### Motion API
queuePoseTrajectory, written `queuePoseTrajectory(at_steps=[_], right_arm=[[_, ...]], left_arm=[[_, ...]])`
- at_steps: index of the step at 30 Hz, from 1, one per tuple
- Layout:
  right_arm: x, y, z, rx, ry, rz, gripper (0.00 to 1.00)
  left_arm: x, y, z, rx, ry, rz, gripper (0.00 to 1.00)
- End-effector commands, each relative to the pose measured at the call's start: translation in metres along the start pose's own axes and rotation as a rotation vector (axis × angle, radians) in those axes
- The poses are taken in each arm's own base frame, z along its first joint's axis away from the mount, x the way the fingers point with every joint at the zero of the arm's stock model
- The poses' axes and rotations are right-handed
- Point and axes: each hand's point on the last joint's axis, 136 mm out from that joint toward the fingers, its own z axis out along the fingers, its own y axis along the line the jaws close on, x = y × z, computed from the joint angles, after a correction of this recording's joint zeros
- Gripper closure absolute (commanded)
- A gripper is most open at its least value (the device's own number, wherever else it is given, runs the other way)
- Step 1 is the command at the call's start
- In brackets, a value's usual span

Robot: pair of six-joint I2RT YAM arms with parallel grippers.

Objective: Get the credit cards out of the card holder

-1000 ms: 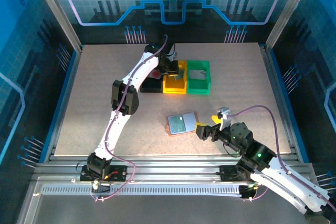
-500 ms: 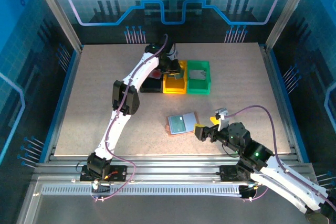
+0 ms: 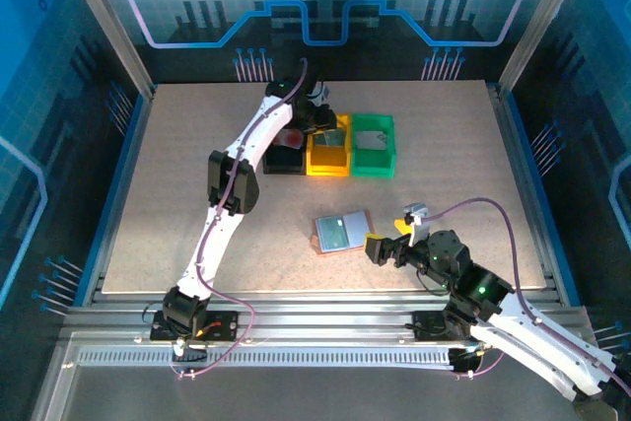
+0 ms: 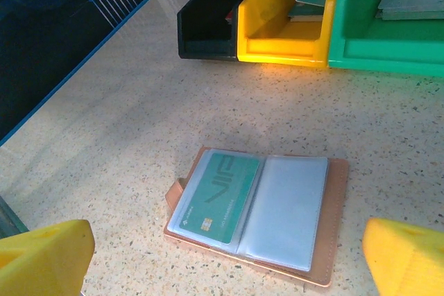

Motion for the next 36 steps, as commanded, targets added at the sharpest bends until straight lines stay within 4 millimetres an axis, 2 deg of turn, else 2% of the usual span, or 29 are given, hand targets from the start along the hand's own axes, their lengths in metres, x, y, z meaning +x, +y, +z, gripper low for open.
queuePoseTrajectory(at_steps=[1,3,9,16,26,30,33,36], right_arm=[[-0.004,0.0,0.001,-0.007,-0.023,0.002,0.0],[-0.004,0.0,0.001,-0.007,-0.023,0.002,0.0],[-0.004,-0.001,0.001,-0.004,-0.023,0.002,0.0],[-0.004,0.0,0.003,-0.008,-0.021,0.005,0.0],[-0.007,0.002,0.003,-0.012,-0.026,0.01,0.0],[-0.008,0.002,0.004,-0.006,-0.024,0.009,0.0],[-0.01,0.002,0.004,-0.001,-0.015,0.015,0.0],[-0.014,0.0,0.002,0.02,-0.004,0.025,0.0]], left_arm=[[-0.013,-0.003,-0.006,0.027,-0.037,-0.02,0.71],[-0.017,-0.003,-0.01,0.028,-0.052,-0.022,0.67],[-0.032,-0.012,-0.032,0.044,-0.112,-0.007,0.67],[-0.057,-0.038,-0.081,0.097,-0.232,0.011,0.64],[-0.067,-0.082,-0.14,0.174,-0.334,0.063,0.59],[-0.053,-0.117,-0.169,0.153,-0.386,0.19,0.51],[-0.027,-0.14,-0.183,0.072,-0.399,0.304,0.43],[0.006,-0.151,-0.192,-0.021,-0.418,0.384,0.33]])
